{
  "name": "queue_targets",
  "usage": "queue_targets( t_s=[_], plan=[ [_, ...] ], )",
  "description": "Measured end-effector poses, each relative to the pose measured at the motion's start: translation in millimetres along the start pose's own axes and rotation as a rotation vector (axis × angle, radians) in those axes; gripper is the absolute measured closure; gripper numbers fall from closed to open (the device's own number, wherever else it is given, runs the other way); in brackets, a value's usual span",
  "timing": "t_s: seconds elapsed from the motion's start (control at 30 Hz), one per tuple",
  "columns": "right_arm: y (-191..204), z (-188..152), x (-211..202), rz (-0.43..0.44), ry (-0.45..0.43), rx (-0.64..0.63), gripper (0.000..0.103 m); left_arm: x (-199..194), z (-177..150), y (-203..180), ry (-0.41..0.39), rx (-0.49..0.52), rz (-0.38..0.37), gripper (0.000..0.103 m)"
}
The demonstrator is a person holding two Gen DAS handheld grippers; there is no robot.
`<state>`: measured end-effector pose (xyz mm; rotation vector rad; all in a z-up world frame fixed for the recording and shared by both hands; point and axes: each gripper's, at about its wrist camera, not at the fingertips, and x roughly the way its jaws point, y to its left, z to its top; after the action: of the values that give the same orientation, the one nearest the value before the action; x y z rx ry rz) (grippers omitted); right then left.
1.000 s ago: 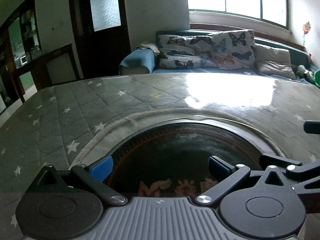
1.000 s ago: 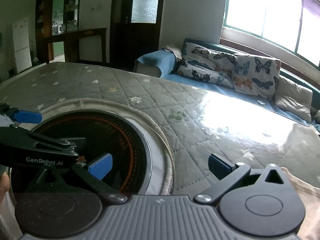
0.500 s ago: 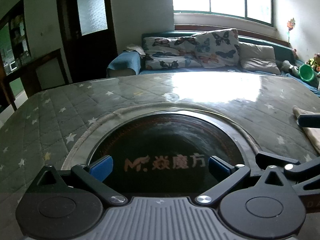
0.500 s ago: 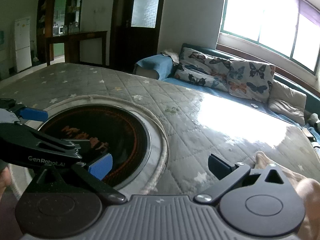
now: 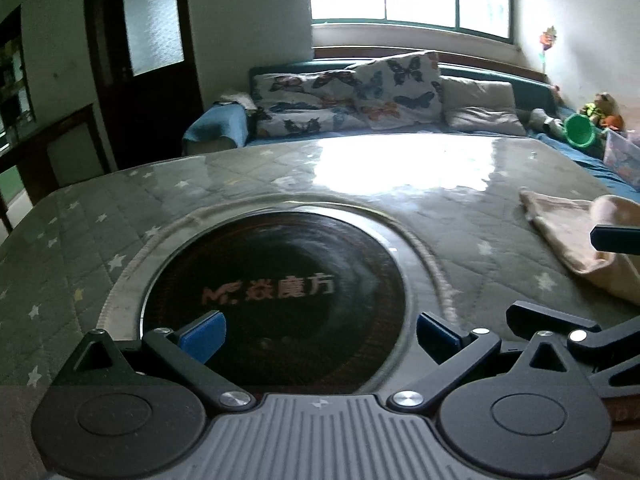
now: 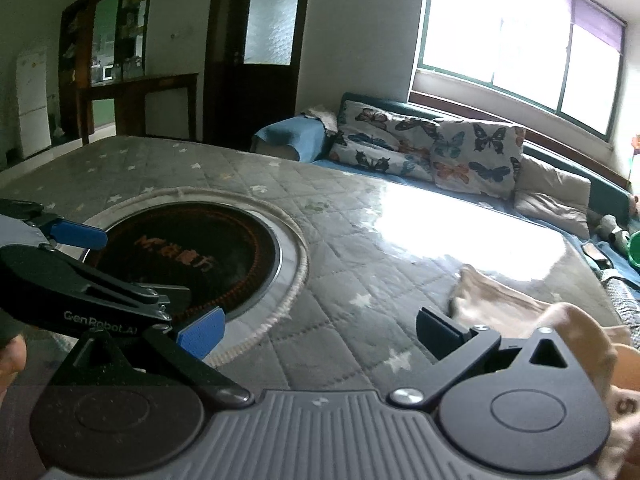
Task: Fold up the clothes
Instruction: 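Move both grippers toward the crumpled cream sweatshirt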
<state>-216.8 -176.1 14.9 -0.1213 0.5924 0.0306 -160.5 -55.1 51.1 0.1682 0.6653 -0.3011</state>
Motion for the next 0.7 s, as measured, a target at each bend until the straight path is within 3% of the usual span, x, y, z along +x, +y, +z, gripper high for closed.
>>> queue_targets(
  t_s=[0.7],
  plan=[
    [-21, -35, -53, -0.055, 0.000, 0.057, 0.001, -28, -13, -47, -0.022, 0.118, -0.095, 0.000]
  ],
)
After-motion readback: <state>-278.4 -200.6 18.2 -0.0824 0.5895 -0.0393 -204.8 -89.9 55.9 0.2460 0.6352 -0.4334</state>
